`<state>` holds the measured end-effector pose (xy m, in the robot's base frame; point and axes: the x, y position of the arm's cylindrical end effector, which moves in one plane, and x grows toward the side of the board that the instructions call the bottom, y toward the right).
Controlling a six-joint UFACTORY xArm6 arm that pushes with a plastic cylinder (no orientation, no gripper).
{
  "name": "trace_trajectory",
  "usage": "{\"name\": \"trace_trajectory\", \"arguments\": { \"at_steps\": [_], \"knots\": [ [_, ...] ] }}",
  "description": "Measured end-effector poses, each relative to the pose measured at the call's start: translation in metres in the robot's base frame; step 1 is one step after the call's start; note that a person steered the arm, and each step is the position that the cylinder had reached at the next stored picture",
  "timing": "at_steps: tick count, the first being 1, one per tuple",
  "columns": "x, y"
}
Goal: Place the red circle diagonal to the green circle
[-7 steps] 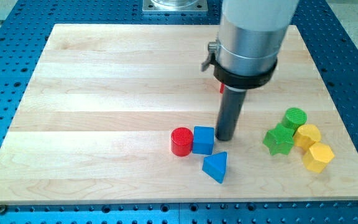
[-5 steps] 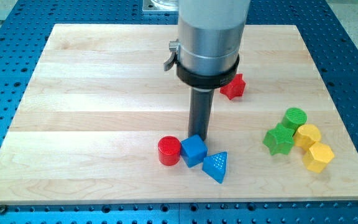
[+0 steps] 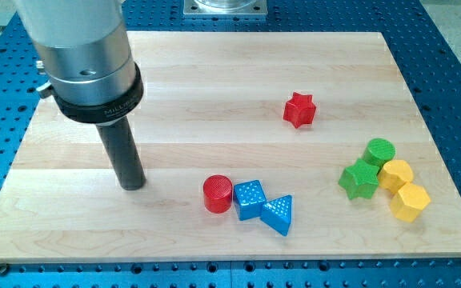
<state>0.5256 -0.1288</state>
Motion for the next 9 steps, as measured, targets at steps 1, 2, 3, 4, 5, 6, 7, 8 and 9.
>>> {"name": "trace_trajectory", "arguments": {
  "at_steps": [1, 2, 3, 4, 5, 6, 7, 8, 9],
  "knots": [
    [0.0, 0.0],
    [0.005, -0.004],
    [0.041, -0.007],
    [0.052, -0.008],
    [0.068, -0.008],
    [0.068, -0.008],
    [0.068, 0.012],
    [0.064, 0.05],
    [0.04, 0.077]
  ]
}}
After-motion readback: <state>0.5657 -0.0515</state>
